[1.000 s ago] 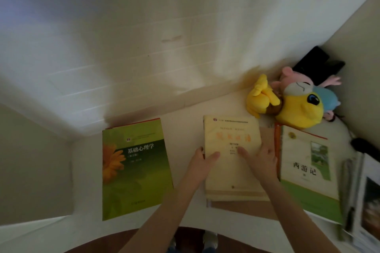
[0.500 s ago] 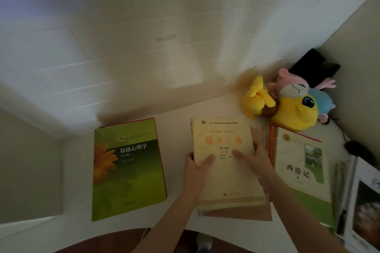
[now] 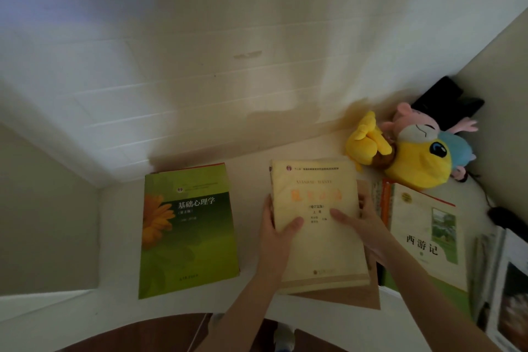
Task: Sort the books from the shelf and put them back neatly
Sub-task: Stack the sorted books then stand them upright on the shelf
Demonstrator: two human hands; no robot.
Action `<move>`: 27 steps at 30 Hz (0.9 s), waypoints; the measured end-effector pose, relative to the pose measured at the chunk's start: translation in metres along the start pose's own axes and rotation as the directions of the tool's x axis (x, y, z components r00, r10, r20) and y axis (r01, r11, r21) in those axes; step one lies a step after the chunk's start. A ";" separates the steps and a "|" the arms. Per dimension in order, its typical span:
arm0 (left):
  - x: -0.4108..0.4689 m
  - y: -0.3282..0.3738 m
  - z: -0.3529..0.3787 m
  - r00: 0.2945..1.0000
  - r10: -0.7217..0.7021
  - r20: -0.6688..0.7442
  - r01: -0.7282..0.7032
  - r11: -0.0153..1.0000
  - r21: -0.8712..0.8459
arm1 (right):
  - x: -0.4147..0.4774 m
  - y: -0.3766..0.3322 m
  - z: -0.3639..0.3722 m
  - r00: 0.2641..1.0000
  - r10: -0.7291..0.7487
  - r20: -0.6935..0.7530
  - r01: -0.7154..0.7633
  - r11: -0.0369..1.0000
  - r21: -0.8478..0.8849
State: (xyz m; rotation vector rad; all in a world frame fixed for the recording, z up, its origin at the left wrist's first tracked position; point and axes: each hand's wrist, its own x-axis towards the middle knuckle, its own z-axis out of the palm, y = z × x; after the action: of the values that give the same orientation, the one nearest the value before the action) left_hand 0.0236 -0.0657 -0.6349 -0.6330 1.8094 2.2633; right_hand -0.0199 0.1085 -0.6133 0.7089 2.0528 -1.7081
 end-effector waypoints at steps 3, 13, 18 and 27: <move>-0.004 0.020 -0.006 0.998 0.043 0.044 -0.043 0.999 -0.016 | -0.008 -0.010 0.000 0.997 -0.057 0.052 0.055 0.998 0.040; 0.003 0.094 -0.131 0.985 -0.036 -0.166 0.046 0.997 0.057 | -0.011 -0.054 0.125 0.976 0.030 0.215 0.000 0.990 -0.139; 0.008 0.064 -0.189 0.930 0.026 -0.368 0.166 0.860 0.482 | -0.009 -0.030 0.207 0.975 -0.038 0.219 0.145 0.857 -0.495; 0.018 0.062 -0.216 0.911 -0.308 -0.274 0.356 0.923 0.145 | -0.011 -0.014 0.213 0.945 0.067 0.319 0.044 0.944 -0.328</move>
State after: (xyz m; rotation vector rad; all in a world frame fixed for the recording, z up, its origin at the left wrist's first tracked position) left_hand 0.0299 -0.2913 -0.6246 -1.1316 1.8249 1.8277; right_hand -0.0260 -0.1035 -0.6364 0.3041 2.0172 -1.3166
